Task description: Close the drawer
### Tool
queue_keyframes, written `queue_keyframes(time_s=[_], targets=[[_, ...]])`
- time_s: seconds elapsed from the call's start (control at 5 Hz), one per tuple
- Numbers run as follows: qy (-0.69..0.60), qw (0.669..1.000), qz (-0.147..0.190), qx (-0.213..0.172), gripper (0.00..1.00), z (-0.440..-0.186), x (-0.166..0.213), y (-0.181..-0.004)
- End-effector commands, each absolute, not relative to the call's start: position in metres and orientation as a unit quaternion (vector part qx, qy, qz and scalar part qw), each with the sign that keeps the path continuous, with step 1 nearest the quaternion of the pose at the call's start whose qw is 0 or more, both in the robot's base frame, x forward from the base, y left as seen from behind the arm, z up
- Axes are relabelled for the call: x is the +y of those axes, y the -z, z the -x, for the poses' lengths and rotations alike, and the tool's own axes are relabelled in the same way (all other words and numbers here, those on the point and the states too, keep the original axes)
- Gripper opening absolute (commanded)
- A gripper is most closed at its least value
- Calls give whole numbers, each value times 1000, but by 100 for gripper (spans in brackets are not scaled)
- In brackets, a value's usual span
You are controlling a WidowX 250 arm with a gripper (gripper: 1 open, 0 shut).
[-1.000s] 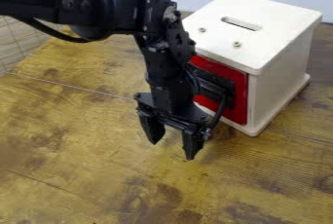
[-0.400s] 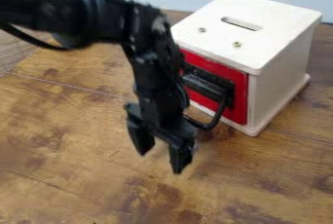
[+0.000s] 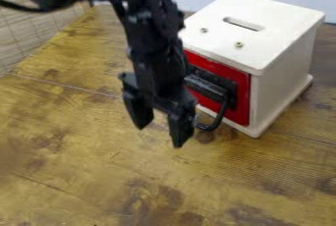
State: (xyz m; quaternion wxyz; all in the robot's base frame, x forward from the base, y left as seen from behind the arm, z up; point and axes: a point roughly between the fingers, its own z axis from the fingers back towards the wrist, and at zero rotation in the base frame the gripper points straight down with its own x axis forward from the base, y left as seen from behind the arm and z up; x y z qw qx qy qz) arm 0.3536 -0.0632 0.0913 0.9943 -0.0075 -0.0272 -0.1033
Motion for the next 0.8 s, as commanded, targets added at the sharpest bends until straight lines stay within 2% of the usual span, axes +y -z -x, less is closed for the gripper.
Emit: queue_keyframes(time_s=[0.0, 0.2, 0.6], targets=[[42, 996, -12, -77, 100, -373, -43, -134], [34, 996, -17, -84, 100, -370, -32, -144], [38, 996, -16, -80, 100, -370, -36, -139]])
